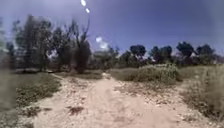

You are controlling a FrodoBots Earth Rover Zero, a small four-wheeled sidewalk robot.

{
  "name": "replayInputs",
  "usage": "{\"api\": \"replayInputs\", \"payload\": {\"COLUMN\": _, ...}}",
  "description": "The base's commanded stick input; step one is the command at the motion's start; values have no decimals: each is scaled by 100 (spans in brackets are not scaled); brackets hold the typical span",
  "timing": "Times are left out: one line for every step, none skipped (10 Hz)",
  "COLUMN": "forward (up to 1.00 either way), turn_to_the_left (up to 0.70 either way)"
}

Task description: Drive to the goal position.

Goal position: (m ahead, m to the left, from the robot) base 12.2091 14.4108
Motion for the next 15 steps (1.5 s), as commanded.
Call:
{"api": "replayInputs", "payload": {"forward": 85, "turn_to_the_left": 0}}
{"api": "replayInputs", "payload": {"forward": 85, "turn_to_the_left": -21}}
{"api": "replayInputs", "payload": {"forward": 85, "turn_to_the_left": -34}}
{"api": "replayInputs", "payload": {"forward": 85, "turn_to_the_left": -34}}
{"api": "replayInputs", "payload": {"forward": 85, "turn_to_the_left": -34}}
{"api": "replayInputs", "payload": {"forward": 85, "turn_to_the_left": -34}}
{"api": "replayInputs", "payload": {"forward": 85, "turn_to_the_left": -34}}
{"api": "replayInputs", "payload": {"forward": 85, "turn_to_the_left": -34}}
{"api": "replayInputs", "payload": {"forward": 85, "turn_to_the_left": -34}}
{"api": "replayInputs", "payload": {"forward": 85, "turn_to_the_left": -34}}
{"api": "replayInputs", "payload": {"forward": 85, "turn_to_the_left": -34}}
{"api": "replayInputs", "payload": {"forward": 85, "turn_to_the_left": -34}}
{"api": "replayInputs", "payload": {"forward": 85, "turn_to_the_left": -34}}
{"api": "replayInputs", "payload": {"forward": 85, "turn_to_the_left": -34}}
{"api": "replayInputs", "payload": {"forward": 85, "turn_to_the_left": -11}}
